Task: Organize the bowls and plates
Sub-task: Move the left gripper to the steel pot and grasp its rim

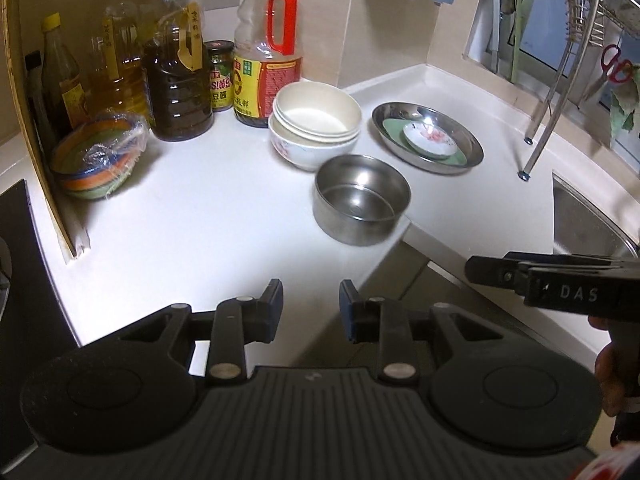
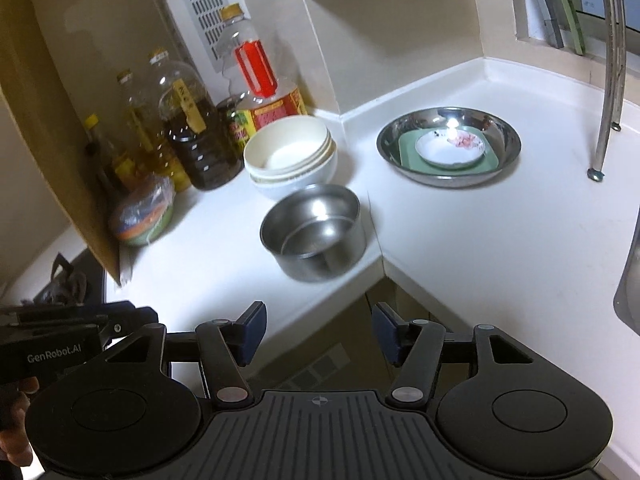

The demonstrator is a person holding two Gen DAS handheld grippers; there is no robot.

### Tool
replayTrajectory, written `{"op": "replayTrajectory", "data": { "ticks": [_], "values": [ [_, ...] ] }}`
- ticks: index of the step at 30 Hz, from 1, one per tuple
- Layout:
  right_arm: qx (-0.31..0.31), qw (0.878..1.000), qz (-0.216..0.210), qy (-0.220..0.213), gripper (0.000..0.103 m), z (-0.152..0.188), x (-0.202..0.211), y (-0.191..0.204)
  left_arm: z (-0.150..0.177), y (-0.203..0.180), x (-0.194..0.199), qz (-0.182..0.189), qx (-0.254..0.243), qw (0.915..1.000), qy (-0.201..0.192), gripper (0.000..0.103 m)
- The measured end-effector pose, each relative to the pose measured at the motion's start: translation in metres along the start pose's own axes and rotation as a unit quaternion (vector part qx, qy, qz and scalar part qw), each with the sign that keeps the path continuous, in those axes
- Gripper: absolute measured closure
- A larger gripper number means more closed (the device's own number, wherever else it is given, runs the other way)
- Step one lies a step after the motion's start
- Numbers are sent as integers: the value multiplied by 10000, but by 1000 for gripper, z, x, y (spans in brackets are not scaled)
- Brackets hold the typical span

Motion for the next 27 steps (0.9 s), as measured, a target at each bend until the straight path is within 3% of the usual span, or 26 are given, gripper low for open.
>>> {"op": "replayTrajectory", "data": {
  "ticks": [15, 27],
  "values": [
    [249, 9981, -231, 522, 41, 20, 12, -36, 26, -39, 2, -459, 237, 9983, 270, 76],
    [321, 9964, -363, 692, 40, 26, 23, -56, 38, -63, 3, -651, 363, 9965, 376, 76]
  ]
}}
Point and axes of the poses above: each gripper's, at about its wrist camera, not at the fingertips, and x roughly against the way its jaws point, y to its left, z to its underside, the point moved 10 cm from there along -x, roughly the way its jaws point, and after that the axes turned 8 degrees about -y, right-handed, at the moved point
